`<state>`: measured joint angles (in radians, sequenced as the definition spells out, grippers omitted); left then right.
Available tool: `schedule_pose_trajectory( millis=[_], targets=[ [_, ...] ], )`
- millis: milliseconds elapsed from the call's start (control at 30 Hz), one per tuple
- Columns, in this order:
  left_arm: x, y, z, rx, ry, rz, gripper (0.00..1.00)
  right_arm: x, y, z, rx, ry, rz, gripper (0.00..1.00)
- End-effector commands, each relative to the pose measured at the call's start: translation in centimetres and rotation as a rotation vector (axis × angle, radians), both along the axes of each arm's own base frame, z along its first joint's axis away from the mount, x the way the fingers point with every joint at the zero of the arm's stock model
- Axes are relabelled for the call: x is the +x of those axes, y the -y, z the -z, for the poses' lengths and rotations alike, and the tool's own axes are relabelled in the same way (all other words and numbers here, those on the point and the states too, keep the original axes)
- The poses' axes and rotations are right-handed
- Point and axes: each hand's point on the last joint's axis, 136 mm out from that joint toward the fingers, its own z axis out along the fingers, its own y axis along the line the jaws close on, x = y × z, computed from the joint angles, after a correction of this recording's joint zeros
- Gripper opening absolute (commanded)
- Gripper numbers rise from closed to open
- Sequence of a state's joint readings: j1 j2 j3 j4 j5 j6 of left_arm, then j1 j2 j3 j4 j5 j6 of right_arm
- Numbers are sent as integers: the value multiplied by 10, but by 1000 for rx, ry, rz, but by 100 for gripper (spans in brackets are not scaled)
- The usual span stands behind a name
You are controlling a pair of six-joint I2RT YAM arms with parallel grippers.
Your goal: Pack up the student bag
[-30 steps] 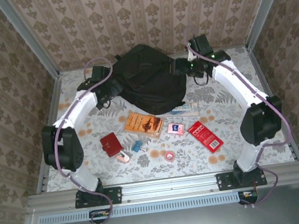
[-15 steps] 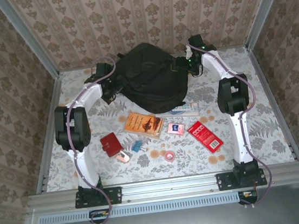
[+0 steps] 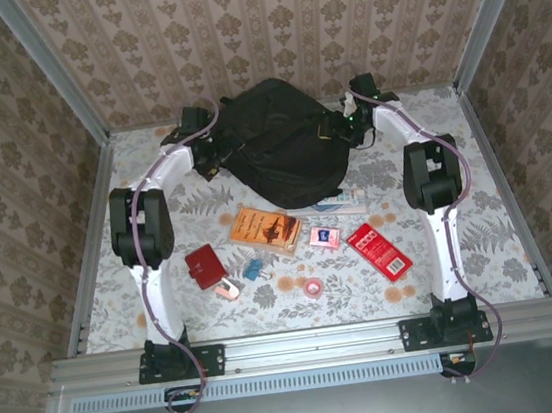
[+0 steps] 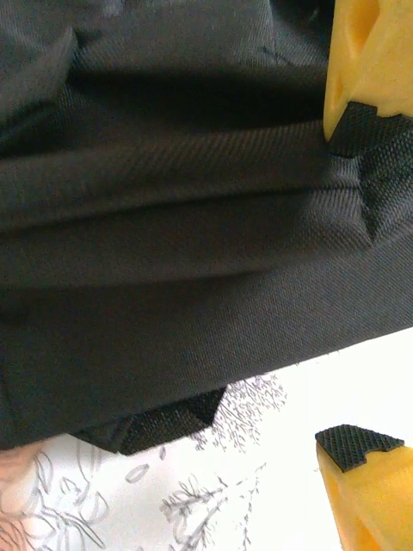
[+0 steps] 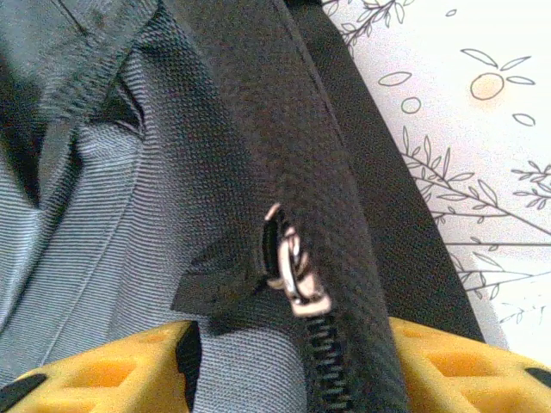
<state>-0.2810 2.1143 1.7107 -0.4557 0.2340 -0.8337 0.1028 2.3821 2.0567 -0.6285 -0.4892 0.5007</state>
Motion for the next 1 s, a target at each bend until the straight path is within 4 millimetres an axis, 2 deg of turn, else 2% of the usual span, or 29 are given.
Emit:
schedule_pose_trajectory(
  millis=[0,200,333,433,567,667,733,767,833,900,933,967],
  targets=[
    [20,34,-31,-72,127,100,99,-6,-19,-45,96,59,-26,53],
    [22,54,-40,-103,144,157,98,-17,-16,-62,142,98,2,50],
    [22,71,-43,-123,150,199,95,-28,-12,-59,134,79,13,41],
    [21,81,-52,-123,178,232,95,-39,-11,-63,147,78,25,41],
    [21,100,-71,-129,231,296,95,-59,0,-86,171,109,102,45],
    [18,124,-86,-138,282,372,94,-81,6,-101,216,139,189,47],
    [14,141,-88,-113,299,427,94,-98,3,-105,248,155,224,48],
    [7,158,-88,-105,300,471,94,-106,-2,-106,267,158,225,49],
    [2,172,-91,-99,308,514,93,-121,-14,-110,305,170,195,53],
    [2,167,-98,-70,318,501,93,-135,-22,-108,290,157,156,57],
    [2,160,-103,-45,331,497,94,-143,-27,-104,267,144,126,63],
    [1,153,-110,-14,347,490,94,-151,-31,-101,243,126,86,73]
  ],
)
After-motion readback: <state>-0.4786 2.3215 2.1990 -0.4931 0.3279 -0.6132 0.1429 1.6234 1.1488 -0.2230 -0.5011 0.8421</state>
